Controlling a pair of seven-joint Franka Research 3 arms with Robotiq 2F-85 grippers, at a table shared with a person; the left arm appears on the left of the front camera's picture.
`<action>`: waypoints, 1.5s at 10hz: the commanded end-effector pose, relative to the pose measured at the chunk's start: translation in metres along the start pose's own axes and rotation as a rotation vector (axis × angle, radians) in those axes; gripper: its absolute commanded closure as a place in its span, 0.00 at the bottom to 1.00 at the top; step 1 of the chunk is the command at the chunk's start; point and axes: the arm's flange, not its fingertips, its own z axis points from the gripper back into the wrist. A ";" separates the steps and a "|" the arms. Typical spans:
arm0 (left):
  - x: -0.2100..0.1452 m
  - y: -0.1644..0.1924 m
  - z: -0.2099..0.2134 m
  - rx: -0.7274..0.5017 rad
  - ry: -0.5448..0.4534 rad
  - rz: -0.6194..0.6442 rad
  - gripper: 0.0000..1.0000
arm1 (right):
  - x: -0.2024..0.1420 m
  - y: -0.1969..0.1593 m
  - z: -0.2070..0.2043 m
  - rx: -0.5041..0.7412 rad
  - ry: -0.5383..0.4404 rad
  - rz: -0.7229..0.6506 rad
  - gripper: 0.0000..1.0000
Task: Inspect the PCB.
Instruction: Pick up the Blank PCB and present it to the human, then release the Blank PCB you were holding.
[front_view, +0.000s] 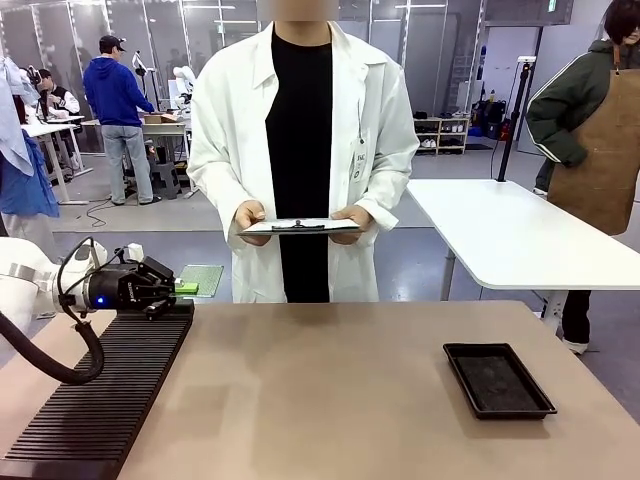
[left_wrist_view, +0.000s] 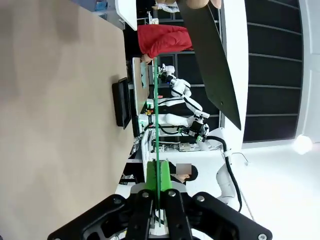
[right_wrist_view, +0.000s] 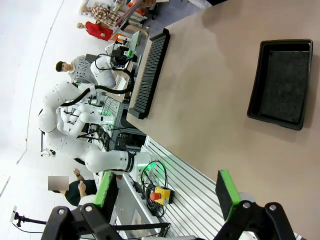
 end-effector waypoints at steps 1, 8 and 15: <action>-0.001 -0.002 -0.001 0.028 -0.002 -0.022 0.97 | 0.000 0.000 0.001 0.009 0.001 0.020 0.00; -0.001 -0.002 -0.001 0.028 -0.002 -0.022 0.97 | 0.000 0.000 0.001 0.009 0.001 0.020 0.00; -0.001 -0.002 -0.001 0.028 -0.002 -0.022 0.97 | 0.000 0.000 0.001 0.009 0.001 0.020 0.00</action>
